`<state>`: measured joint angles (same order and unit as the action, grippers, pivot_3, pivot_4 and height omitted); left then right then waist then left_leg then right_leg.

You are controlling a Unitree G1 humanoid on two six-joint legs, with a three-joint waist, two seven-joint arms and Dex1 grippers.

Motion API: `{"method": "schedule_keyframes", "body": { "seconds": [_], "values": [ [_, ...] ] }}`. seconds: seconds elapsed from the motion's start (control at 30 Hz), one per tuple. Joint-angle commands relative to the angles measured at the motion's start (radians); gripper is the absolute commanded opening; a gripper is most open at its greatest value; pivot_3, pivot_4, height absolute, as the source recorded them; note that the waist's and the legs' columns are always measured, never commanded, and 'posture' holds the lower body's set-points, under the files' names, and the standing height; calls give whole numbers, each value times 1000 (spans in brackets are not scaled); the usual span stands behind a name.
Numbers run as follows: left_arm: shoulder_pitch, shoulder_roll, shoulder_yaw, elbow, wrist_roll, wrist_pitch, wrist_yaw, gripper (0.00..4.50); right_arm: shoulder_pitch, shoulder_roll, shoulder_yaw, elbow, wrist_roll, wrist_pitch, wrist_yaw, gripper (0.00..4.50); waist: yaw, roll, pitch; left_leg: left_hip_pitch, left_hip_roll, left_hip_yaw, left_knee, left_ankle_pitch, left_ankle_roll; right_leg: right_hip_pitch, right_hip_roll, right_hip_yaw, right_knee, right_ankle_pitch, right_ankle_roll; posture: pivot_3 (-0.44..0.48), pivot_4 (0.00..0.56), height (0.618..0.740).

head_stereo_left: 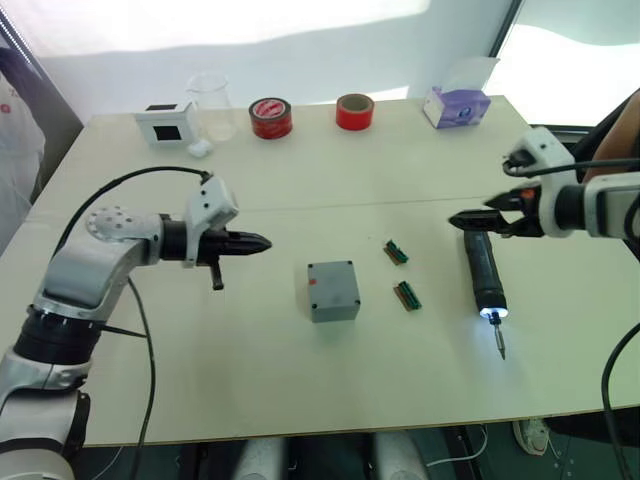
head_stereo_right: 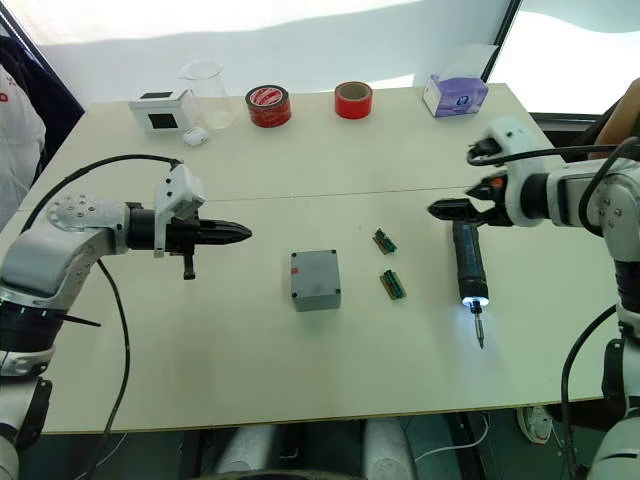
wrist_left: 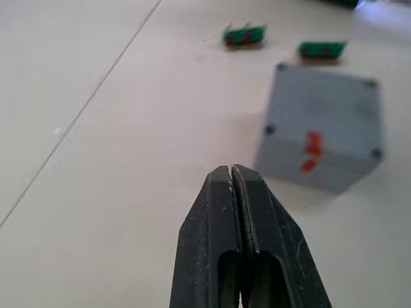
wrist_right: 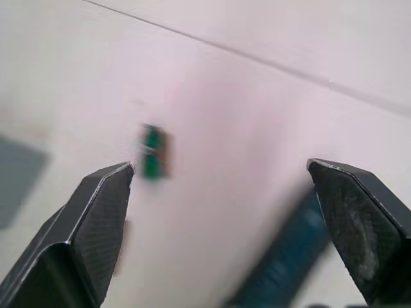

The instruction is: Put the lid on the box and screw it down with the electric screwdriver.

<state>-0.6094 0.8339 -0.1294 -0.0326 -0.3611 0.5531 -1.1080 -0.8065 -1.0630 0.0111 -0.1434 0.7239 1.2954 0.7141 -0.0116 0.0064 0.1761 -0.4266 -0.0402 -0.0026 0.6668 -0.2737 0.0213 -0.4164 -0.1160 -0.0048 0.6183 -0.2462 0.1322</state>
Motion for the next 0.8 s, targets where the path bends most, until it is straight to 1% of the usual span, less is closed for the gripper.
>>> {"method": "schedule_keyframes", "body": {
  "seconds": [0.03, 0.07, 0.1, 0.17, 0.3, 0.47, 0.63, 0.73, 0.8],
  "values": [
    [47, -54, -65, -1, 85, -81, 42, 0, 198, -26, 69, -268, -30, -212, 143, 4487, 11, -1, 0, 0, -1, 0, 0, 0, 0, 0, 0, 0, 0, 0, 0, 0, 150, 740],
    [62, -80, -79, -10, 93, -78, 58, 0, 261, -25, 101, -332, -50, -273, 173, 4487, 16, -3, -1, 0, -1, -1, 0, 0, 0, 1, -1, 0, 0, 0, 0, 0, 150, 740],
    [77, -111, -86, -30, 87, -59, 74, 0, 310, -6, 129, -378, -57, -297, 174, 4487, 19, -4, 0, 3, -1, -1, 2, -1, 2, 3, -1, 0, 0, 0, 0, 0, 150, 740],
    [93, -155, -82, -57, 71, -26, 96, 0, 359, 38, 168, -411, -92, -326, 140, 4487, 21, -5, 1, 1, -1, -1, 3, -2, 3, 4, -1, 0, -1, 1, 1, 0, 150, 740],
    [134, -165, -91, -112, 81, -3, 100, 0, 380, 115, 194, -432, -124, -305, 65, 4487, 21, -8, 4, -1, -1, -2, 16, -2, 3, 3, -1, 0, 8, 1, 2, 0, 150, 740],
    [138, -203, -112, -150, 78, 26, 119, 0, 389, 187, 215, -461, -114, -266, 33, 4487, 26, -8, 4, 1, -1, -3, 16, -2, 2, 4, -2, 0, 10, 1, 1, 0, 150, 740],
    [110, -234, -137, -127, 100, 13, 116, 0, 383, 238, 217, -469, -102, -231, 23, 4487, 24, -8, 4, 1, -1, -3, 16, -2, 2, 5, -2, 0, 10, 1, 2, 0, 150, 740],
    [21, -302, -170, -7, 145, -61, 123, 0, 374, 293, 208, -492, -48, -180, 15, 4487, 26, -8, 4, 1, -1, -3, 16, -2, 2, 5, -1, 0, 10, 1, 2, 0, 150, 740],
    [-17, -326, -159, 42, 154, -81, 130, 0, 374, 312, 178, -509, -17, -147, 7, 4487, 26, -8, 4, 1, -1, -4, 16, -1, 2, 5, -1, -1, 11, 1, 2, 0, 150, 740]
  ]
}}
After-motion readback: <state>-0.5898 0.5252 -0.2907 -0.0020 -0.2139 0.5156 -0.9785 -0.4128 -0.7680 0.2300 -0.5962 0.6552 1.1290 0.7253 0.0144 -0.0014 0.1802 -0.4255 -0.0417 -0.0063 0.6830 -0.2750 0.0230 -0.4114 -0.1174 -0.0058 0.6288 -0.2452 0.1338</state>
